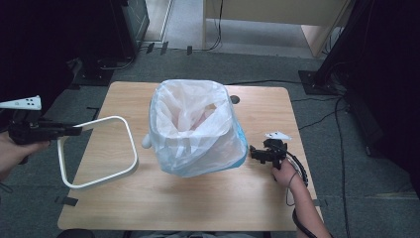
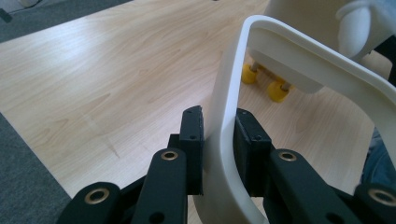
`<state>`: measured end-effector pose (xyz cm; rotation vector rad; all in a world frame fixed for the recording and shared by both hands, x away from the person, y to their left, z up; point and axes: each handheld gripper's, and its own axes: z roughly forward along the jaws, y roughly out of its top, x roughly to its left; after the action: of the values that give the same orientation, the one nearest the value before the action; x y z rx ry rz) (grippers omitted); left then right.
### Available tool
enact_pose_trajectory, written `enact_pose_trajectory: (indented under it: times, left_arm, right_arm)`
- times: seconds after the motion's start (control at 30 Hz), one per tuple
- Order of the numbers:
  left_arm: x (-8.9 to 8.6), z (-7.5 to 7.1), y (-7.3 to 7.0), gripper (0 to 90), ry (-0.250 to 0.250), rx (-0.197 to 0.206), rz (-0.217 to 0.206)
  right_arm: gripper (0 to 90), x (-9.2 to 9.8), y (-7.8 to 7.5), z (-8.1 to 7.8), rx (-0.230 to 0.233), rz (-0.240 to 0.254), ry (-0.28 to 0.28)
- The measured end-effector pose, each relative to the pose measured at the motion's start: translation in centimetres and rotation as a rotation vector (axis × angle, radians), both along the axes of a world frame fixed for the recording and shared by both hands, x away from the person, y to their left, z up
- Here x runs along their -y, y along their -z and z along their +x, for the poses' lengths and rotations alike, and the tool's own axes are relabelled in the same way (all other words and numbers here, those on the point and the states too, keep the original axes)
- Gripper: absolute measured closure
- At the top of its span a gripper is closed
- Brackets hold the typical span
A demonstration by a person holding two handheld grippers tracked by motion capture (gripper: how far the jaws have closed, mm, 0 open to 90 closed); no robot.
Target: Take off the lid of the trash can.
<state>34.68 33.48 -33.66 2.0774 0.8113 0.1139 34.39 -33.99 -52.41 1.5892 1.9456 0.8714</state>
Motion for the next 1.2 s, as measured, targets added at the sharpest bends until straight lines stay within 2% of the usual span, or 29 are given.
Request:
enact_pose_trajectory:
  times: [0.17, 0.27, 0.37, 0.63, 0.77, 1.07, 1.2]
  left_arm:
    - [0.1, -0.1, 1.9, 75.4, 0.002, 0.005, 0.002]
    - [0.7, 0.2, 3.0, 75.5, 0.011, -0.009, 0.007]
    - [1.4, 0.5, 4.2, 75.3, 0.024, -0.006, 0.008]
    - [3.6, 1.5, 6.1, 75.2, 0.052, -0.024, -0.012]
    - [4.7, 2.2, 7.1, 75.2, 0.066, -0.019, -0.015]
    - [6.6, 3.4, 9.7, 75.1, 0.074, -0.011, -0.018]
    - [7.2, 3.7, 10.7, 75.0, 0.077, -0.021, -0.023]
  right_arm:
    - [9.7, 0.0, 0.0, 0.0, 0.000, 0.001, 0.000]
    - [9.7, 0.0, 0.0, 0.0, 0.000, 0.000, 0.000]
    - [9.7, 0.0, 0.0, 0.0, 0.001, 0.000, 0.000]
    - [9.7, 0.0, 0.0, 0.0, 0.000, 0.000, 0.000]
    - [9.7, 0.0, 0.0, 0.0, 0.001, 0.001, 0.000]
    - [9.7, 0.0, 0.0, 0.0, 0.001, 0.001, 0.000]
    - [9.7, 0.0, 0.0, 0.0, 0.000, 0.000, 0.000]
